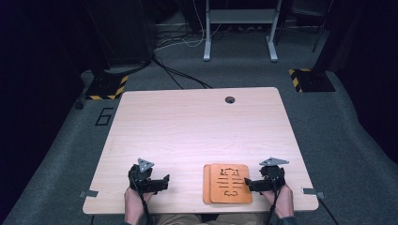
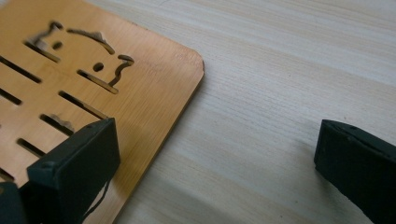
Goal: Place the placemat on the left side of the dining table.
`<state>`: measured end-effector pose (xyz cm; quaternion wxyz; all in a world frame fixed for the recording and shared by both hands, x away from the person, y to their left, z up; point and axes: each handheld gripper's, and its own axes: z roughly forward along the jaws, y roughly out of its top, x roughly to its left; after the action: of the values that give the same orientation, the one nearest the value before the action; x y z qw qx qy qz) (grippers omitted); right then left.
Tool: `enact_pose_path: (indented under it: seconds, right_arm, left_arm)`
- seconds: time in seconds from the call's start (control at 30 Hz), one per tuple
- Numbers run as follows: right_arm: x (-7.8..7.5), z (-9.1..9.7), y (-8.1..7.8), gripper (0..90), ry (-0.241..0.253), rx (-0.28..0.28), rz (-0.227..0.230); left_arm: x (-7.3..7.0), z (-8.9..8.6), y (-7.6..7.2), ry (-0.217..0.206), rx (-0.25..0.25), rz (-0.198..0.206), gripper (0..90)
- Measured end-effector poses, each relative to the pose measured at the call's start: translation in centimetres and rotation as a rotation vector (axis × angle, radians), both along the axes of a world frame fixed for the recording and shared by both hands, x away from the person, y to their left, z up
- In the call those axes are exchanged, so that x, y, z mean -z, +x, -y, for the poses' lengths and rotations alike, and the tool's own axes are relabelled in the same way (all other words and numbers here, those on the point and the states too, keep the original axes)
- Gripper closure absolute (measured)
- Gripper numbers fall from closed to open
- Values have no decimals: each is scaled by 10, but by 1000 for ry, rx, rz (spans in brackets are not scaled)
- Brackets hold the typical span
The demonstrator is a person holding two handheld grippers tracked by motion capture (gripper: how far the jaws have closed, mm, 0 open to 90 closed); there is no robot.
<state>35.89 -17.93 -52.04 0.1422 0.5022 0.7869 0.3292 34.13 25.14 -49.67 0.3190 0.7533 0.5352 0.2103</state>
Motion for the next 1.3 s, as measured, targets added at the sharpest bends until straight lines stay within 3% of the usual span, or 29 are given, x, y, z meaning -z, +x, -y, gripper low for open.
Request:
enact_pose_path:
  seconds: [0.07, 0.33, 1.0, 1.3]
  right_arm:
    - [1, 0, -1, 0, -29, 7, 16]
    - [5, 5, -5, 0, -25, 11, 60]
    - [6, 5, -5, 0, -27, 10, 74]
    - [6, 5, -5, 0, -27, 12, 75]
  left_arm:
    - [0, 3, 0, 1, 7, 0, 28]
    - [-3, 18, 1, 5, 40, -9, 32]
    - [-19, 52, 13, -42, 143, -69, 60]
    - [-17, 74, 17, -55, 198, -104, 76]
